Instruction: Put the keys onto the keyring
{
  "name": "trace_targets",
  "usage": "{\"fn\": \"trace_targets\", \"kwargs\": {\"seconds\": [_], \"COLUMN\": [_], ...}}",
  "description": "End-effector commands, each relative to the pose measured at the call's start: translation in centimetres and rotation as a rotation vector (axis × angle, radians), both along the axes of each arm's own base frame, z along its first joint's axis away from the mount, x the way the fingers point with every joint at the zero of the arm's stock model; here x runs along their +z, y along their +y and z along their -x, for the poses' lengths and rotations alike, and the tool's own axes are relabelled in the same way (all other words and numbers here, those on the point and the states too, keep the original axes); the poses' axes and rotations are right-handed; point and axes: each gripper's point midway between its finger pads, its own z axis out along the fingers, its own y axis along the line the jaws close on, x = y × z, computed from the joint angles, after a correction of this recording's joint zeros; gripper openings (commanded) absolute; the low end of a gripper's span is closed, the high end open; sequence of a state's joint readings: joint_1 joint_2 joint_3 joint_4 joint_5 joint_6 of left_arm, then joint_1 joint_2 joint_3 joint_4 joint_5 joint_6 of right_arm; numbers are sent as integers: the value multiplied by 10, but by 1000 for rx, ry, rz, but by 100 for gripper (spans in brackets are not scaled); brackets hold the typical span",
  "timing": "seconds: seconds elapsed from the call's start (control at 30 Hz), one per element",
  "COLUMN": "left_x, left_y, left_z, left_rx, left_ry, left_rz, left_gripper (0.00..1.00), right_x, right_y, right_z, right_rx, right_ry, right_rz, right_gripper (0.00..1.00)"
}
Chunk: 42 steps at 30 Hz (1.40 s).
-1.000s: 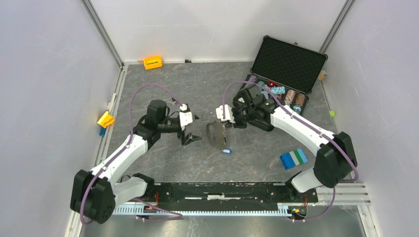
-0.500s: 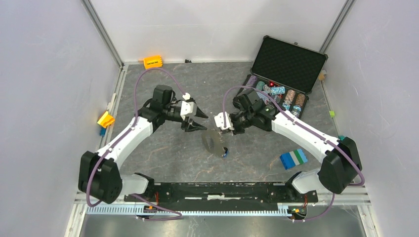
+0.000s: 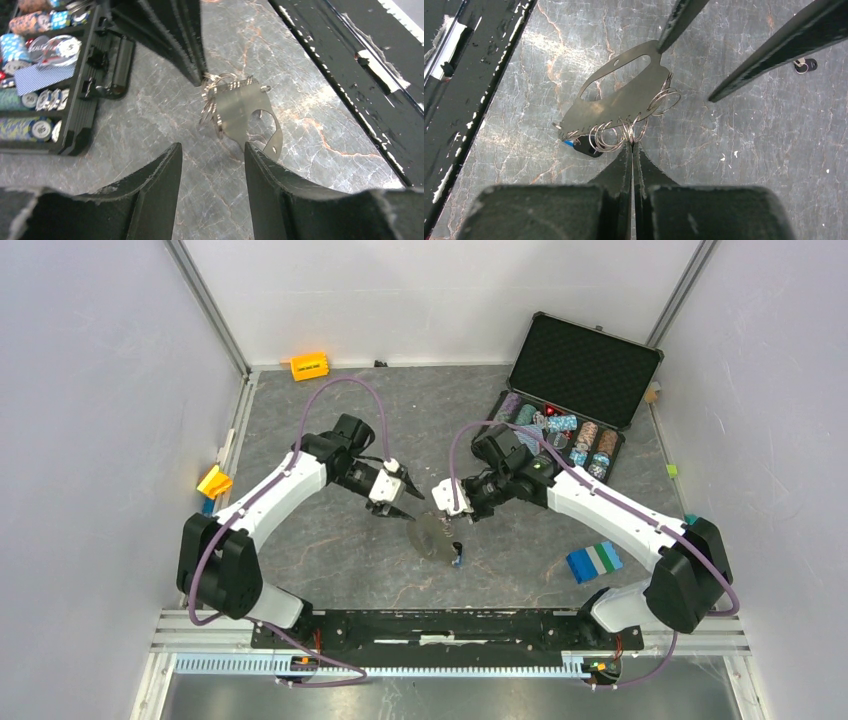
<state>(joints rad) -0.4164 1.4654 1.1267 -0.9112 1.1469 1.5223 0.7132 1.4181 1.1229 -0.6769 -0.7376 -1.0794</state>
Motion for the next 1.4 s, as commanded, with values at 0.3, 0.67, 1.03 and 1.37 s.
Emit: {"fn": "trace_targets", "kwargs": {"seconds": [0.3, 0.67, 1.03, 1.37], "left_x": [-7, -1, 3, 13], "left_y": [-15, -13, -8, -9], "left_z": [35, 48, 40, 26], "left_rx": [-212, -181, -104, 33], "left_ry": [-161, -66, -13, -68], "left_rz": [99, 79, -9, 23], "left_gripper": [52, 2, 2, 2], "right_x": [16, 5, 3, 9], "right_y": [9, 6, -2, 5], "right_z": [19, 4, 4, 18], "right_rx": [89, -4, -44, -17], "right_ry": [-2, -51, -59, -11], "right_rz": [-60, -34, -9, -88], "right_gripper": [0, 0, 30, 45]}}
